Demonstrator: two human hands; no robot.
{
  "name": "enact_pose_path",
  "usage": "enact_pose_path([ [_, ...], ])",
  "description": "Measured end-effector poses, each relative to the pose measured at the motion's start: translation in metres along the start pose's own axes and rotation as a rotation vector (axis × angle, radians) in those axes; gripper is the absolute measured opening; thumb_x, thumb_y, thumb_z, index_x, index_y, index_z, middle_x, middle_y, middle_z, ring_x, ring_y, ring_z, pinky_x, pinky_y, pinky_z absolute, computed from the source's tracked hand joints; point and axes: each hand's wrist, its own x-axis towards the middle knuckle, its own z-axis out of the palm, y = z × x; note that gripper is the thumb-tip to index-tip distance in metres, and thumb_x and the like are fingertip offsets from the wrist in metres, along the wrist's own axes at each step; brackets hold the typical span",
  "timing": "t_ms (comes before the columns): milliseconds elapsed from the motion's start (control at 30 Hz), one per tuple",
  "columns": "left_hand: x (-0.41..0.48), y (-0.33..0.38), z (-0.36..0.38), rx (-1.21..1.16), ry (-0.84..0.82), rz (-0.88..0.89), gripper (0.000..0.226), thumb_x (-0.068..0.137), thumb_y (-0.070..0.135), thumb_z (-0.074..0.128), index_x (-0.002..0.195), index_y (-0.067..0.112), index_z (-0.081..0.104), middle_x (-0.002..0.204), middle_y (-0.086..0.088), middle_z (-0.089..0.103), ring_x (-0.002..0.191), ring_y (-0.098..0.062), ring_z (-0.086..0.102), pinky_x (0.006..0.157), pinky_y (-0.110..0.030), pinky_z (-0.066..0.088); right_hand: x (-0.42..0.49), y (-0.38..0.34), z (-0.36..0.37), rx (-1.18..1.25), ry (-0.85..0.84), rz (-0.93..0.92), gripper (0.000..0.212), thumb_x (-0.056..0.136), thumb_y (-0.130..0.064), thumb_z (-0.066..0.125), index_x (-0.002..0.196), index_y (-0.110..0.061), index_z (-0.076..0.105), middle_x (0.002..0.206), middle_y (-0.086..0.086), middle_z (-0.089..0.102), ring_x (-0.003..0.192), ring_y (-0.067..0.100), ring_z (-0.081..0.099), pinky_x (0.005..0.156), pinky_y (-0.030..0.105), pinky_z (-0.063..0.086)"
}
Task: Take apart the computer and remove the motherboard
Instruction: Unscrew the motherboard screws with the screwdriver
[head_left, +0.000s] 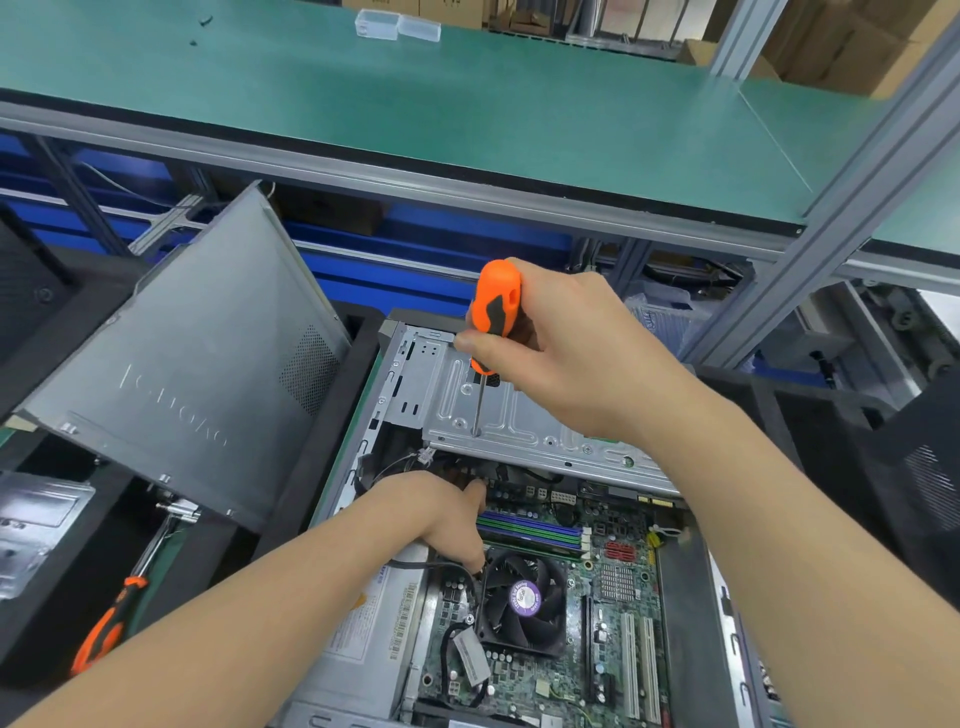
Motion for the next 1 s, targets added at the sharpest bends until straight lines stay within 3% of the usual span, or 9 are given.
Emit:
enact_pose_path([
  [300,-0.001,0.002,-0.001,0.003,0.003,0.008,0.095,0.093,0.038,0.063,0.161,0.022,0.0,0.141,-0.014,0.057,0.121,-0.034,0.06,0.08,-0.038,0.047,0.003,0.004,0.01,0.064,0.158,0.14,0.034,0.097,-0.048,0.063,0.09,-0.016,0.054,0.073,0.003,0.069,0.072,0.025,0.068,0.07,0.043,0.057],
  [367,-0.002,0.002,-0.001,0.011,0.005,0.013,0.095,0.093,0.038,0.063,0.162,0.021,-0.001,0.14,-0.014,0.057,0.118,-0.034,0.061,0.079,-0.038,0.047,0.002,0.006,0.008,0.045,0.11,0.084,0.03,0.098,-0.045,0.063,0.089,-0.017,0.055,0.076,0.002,0.068,0.071,0.024,0.065,0.07,0.044,0.055],
  [533,-0.003,0.002,-0.001,0.036,0.006,0.005,0.097,0.093,0.038,0.062,0.162,0.02,-0.004,0.118,-0.016,0.058,0.072,-0.019,0.053,0.07,-0.036,0.048,0.001,0.012,0.001,0.123,0.026,0.023,0.021,0.097,-0.039,0.066,0.097,-0.029,0.048,0.085,0.001,0.068,0.079,0.028,0.063,0.071,0.048,0.055],
  [633,-0.002,0.002,-0.001,0.046,0.004,0.007,0.096,0.093,0.037,0.062,0.161,0.021,-0.003,0.132,-0.016,0.06,0.069,-0.018,0.05,0.071,-0.037,0.049,0.002,0.012,0.003,0.117,0.054,-0.014,0.026,0.096,-0.036,0.068,0.104,-0.031,0.043,0.081,0.0,0.067,0.072,0.025,0.062,0.068,0.049,0.055],
  [733,-0.001,0.001,-0.001,0.036,0.006,0.021,0.096,0.092,0.037,0.062,0.161,0.021,-0.002,0.128,-0.015,0.062,0.068,-0.018,0.052,0.07,-0.037,0.049,0.004,0.007,0.002,0.106,0.067,-0.071,0.039,0.094,-0.025,0.068,0.115,-0.036,0.038,0.082,-0.002,0.061,0.061,0.019,0.056,0.061,0.046,0.055],
  [800,-0.001,0.001,0.0,0.03,0.013,0.024,0.095,0.091,0.037,0.062,0.161,0.022,-0.001,0.109,-0.01,0.063,0.069,-0.018,0.053,0.068,-0.036,0.049,0.007,0.003,0.001,0.095,0.077,-0.066,0.034,0.088,-0.02,0.068,0.107,-0.032,0.043,0.081,-0.002,0.06,0.06,0.018,0.054,0.06,0.042,0.054],
  [900,-0.003,0.001,-0.001,0.018,0.029,0.038,0.092,0.091,0.037,0.063,0.161,0.022,0.004,0.083,0.001,0.048,0.071,-0.016,0.052,0.065,-0.034,0.046,0.014,-0.002,0.0,0.013,0.125,0.01,0.018,0.076,-0.029,0.069,0.082,-0.024,0.052,0.071,-0.004,0.062,0.059,0.015,0.055,0.056,0.037,0.052],
  [967,-0.009,0.004,-0.003,0.014,0.07,0.06,0.084,0.094,0.037,0.061,0.16,0.019,0.012,0.088,0.001,0.052,0.077,-0.019,0.055,0.069,-0.034,0.046,0.019,-0.005,-0.001,-0.023,0.124,0.06,0.017,0.075,-0.033,0.069,0.074,-0.023,0.056,0.069,-0.008,0.064,0.059,0.01,0.057,0.052,0.032,0.051],
  [1000,-0.013,0.005,-0.004,0.018,0.106,0.074,0.079,0.097,0.037,0.058,0.16,0.015,0.017,0.1,-0.002,0.059,0.088,-0.022,0.059,0.075,-0.035,0.048,0.02,-0.005,-0.003,-0.019,0.114,0.074,0.017,0.075,-0.032,0.07,0.072,-0.022,0.057,0.07,-0.009,0.065,0.058,0.009,0.056,0.05,0.03,0.049],
])
